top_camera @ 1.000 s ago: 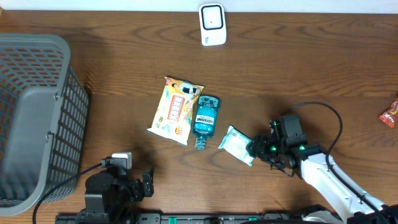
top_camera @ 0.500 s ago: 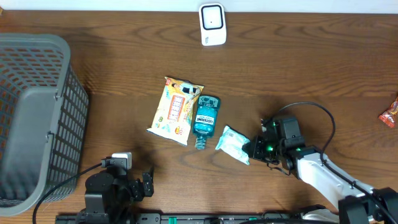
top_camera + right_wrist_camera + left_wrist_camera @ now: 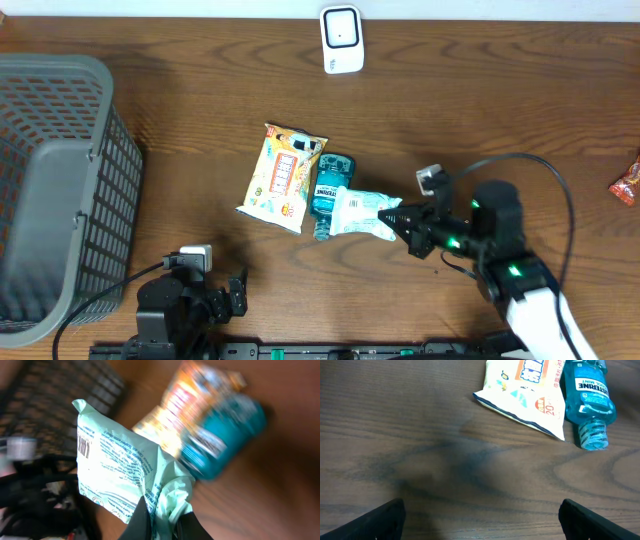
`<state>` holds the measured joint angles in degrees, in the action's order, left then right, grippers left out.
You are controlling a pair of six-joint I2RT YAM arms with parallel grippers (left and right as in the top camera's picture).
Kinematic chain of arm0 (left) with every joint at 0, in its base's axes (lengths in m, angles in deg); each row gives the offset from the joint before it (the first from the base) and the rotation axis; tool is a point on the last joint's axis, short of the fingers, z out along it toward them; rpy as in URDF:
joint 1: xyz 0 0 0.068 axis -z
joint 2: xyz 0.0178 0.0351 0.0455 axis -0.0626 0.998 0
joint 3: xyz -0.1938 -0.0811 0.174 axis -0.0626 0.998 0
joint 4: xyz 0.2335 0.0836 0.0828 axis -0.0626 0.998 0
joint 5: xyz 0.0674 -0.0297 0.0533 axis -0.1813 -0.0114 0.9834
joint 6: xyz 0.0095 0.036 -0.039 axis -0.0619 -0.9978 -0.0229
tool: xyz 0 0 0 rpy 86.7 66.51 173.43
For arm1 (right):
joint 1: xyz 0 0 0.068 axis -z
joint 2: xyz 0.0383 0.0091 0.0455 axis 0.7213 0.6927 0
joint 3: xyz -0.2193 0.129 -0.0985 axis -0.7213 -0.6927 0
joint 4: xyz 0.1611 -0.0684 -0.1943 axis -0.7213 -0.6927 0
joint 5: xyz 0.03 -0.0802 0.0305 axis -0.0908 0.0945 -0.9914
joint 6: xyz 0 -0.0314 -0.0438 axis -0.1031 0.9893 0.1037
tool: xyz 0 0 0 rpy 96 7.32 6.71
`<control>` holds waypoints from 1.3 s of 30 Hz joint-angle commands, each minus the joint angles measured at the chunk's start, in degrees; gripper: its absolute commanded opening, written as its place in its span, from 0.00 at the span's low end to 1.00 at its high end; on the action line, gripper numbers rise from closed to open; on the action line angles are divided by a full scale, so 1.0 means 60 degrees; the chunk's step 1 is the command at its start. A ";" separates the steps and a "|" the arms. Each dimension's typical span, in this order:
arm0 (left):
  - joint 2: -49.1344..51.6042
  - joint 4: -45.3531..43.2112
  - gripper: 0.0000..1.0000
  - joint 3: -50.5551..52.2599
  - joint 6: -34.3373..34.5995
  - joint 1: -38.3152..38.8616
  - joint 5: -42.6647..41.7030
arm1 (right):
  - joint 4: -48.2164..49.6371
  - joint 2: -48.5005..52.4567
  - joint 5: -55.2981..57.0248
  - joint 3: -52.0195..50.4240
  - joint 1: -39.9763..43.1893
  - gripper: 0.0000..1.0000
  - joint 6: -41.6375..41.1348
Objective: Scan the item barcode
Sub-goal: 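Lift the green packet and carry it up to the scanner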
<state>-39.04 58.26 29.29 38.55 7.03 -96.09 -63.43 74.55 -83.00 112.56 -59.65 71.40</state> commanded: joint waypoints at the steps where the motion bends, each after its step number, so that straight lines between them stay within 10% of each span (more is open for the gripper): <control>1: -0.0011 0.0280 0.98 0.0106 0.0051 0.0022 0.0022 | -0.0011 -0.1322 -0.0871 0.0178 0.0047 0.01 0.0474; 17: -0.0011 0.0280 0.98 0.0106 0.0051 0.0022 0.0022 | -0.0299 -0.2153 0.1599 0.0178 -0.0058 0.01 0.0474; 28: -0.0011 0.0280 0.98 0.0106 0.0051 0.0022 0.0022 | 0.2732 0.1971 0.6054 0.1304 -0.0528 0.01 0.1902; 39: -0.0011 0.0280 0.98 0.0102 0.0051 0.0022 0.0022 | 0.2743 0.6838 1.0659 0.5894 -0.1249 0.01 0.6390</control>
<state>-39.04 58.26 29.29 38.55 7.03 -96.09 -46.97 109.76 -32.75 141.80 -65.36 96.50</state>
